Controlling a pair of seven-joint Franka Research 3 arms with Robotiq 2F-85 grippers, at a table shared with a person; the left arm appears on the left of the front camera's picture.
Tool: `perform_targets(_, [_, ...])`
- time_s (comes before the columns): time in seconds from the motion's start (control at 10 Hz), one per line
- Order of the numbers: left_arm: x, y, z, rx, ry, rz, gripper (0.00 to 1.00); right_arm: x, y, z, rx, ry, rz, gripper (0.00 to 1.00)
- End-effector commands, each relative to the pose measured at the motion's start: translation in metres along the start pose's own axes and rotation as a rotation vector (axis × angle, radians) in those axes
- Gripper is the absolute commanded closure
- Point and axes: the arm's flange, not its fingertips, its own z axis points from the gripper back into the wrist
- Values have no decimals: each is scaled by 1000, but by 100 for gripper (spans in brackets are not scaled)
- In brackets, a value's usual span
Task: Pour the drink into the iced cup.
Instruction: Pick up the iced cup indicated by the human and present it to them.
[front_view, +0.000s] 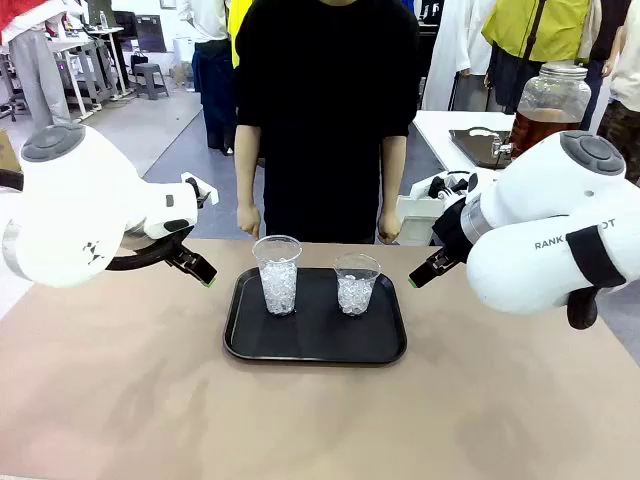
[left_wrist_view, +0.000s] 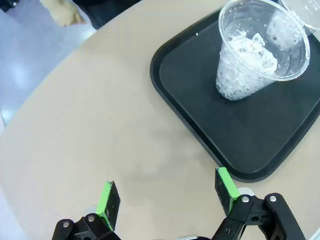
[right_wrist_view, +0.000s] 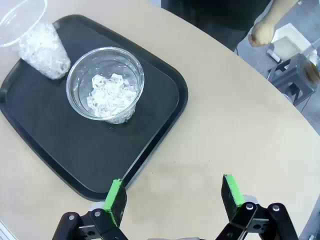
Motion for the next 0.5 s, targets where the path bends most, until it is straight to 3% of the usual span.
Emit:
perform_targets(0.0, [0,0,1,2,-1,-3,0,1,-1,1,0,-5,-2,0])
perform_targets(0.4, [0,0,1,2,-1,-3,0,1,-1,1,0,-5,-2,0])
